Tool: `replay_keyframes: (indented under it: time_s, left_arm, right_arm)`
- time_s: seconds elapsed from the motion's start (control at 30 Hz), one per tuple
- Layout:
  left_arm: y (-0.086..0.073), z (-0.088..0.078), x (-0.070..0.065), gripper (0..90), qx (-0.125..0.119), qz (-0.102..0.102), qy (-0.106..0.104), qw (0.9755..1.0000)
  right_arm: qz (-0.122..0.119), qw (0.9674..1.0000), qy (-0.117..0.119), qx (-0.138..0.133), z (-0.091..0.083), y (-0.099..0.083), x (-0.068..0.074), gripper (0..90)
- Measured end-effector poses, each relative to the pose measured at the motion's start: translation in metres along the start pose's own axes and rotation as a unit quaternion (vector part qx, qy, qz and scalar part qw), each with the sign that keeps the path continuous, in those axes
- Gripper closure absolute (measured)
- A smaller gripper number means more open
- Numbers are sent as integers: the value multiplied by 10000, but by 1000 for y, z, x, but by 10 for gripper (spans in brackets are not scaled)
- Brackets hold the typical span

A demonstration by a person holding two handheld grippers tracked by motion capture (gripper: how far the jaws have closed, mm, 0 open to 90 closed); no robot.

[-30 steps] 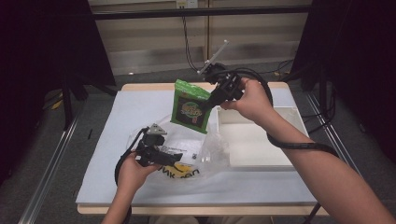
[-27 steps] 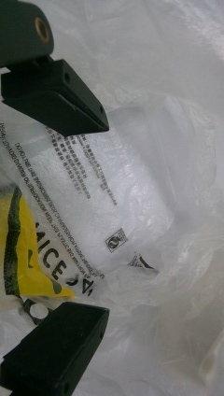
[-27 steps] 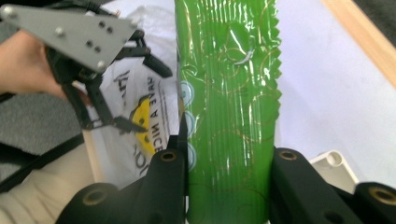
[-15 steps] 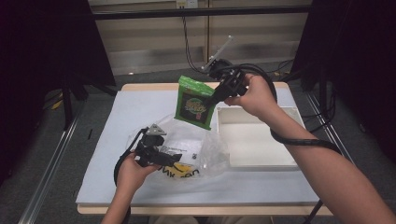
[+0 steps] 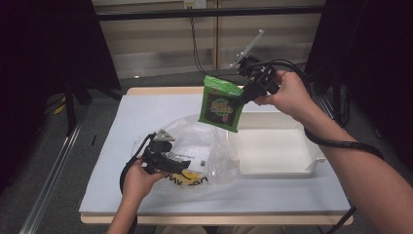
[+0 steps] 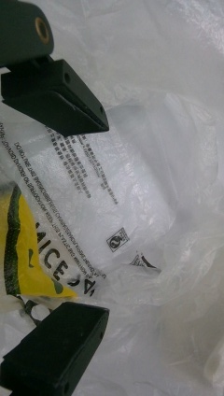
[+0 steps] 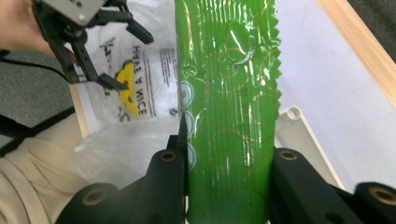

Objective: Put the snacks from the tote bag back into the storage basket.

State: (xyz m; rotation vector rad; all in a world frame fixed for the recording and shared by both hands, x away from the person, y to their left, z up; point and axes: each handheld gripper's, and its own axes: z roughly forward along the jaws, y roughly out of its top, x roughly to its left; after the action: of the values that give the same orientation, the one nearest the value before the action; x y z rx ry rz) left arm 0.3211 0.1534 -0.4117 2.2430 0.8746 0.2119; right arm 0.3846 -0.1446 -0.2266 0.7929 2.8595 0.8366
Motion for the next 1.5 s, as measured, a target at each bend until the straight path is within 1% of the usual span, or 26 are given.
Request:
replay_keyframes:
  time_s: [0.2,0.27,0.33,0.4,0.47,0.5,0.6,0.63,0.7,0.73,0.77,0.8,0.9,0.93,1.0,1.03,1.1,1.13,1.17,1.2,1.27,1.3,1.33,1.37,1.43,1.5]
  left_arm:
    - [0,0,0,99,-63,-28,-6,10000]
    - [-1,0,1,99,-65,-12,13,10000]
    - [-1,-1,2,99,-5,10,6,10000]
    - [-1,-1,2,99,-51,-20,20,10000]
    - [0,-2,2,99,-42,-34,35,10000]
    - [0,-1,2,99,-96,-84,30,9999]
    - [-2,0,2,99,-52,-50,1,10000]
    - [-2,0,2,99,-53,-57,23,10000]
    - [-3,-2,3,99,4,-40,-14,10000]
    - [-3,-2,3,99,-26,-81,31,10000]
    - [-3,-3,4,99,-21,-97,10,10000]
    - [-3,-4,5,99,-26,-78,9,10000]
    - [-1,-5,5,99,-100,-109,45,9999]
    - [-1,-5,5,99,-66,-109,74,9999]
    - [0,-5,7,99,-57,-85,27,9999]
    - [0,-5,6,99,-86,-114,76,9999]
    - [1,-3,6,98,-92,-113,47,9999]
    - [1,-3,5,98,-83,-82,54,9999]
    - [1,-1,4,98,-134,-133,80,9998]
    - [1,-1,4,98,-88,-84,70,9999]
    - [2,-1,4,98,-112,-113,63,9999]
    - [2,-1,4,98,-106,-108,94,9998]
    - [2,-1,5,98,-116,-76,72,9999]
    - [2,-1,5,98,-81,-88,84,9999]
    - [3,0,6,98,-50,-54,87,9999]
    - [3,0,6,98,-112,-99,69,9999]
  right_arm:
    - [-39,9999,-14,159,-5,-10,-6,748]
    - [-41,9998,-56,169,-7,-13,-9,748]
    - [-34,9999,-50,124,-10,-16,-12,748]
    - [-36,9998,-87,149,-12,-19,-15,748]
    - [-51,9998,-82,169,-14,-22,-18,748]
    - [-40,9998,-77,205,-15,-23,-19,748]
    - [-19,9996,-120,248,-17,-28,-25,748]
    - [-8,9995,-138,284,-17,-30,-27,749]
    - [40,9992,-128,365,-17,-34,-31,749]
    - [56,9992,-139,378,-17,-36,-33,749]
    - [84,9991,-140,387,-17,-38,-34,749]
    - [65,9991,-125,397,-17,-40,-37,749]
    - [139,9990,-109,415,-16,-47,-43,749]
    - [161,9989,-115,414,-16,-49,-45,748]
    - [180,9988,-101,436,-15,-53,-48,748]
    - [193,9988,-111,444,-15,-55,-49,748]
    - [238,9986,-94,466,-13,-59,-52,748]
    - [224,9985,-99,491,-11,-62,-53,748]
    - [215,9985,-124,495,-10,-63,-54,748]
    - [217,9982,-108,543,-8,-65,-55,748]
    - [195,9981,-122,573,-5,-68,-57,747]
    - [230,9979,-114,598,-4,-70,-59,747]
    - [225,9979,-130,601,-3,-70,-60,747]
    - [181,9980,-124,593,-2,-72,-61,747]
    - [236,9981,-102,563,0,-75,-66,747]
    - [227,9981,-126,567,2,-78,-69,747]
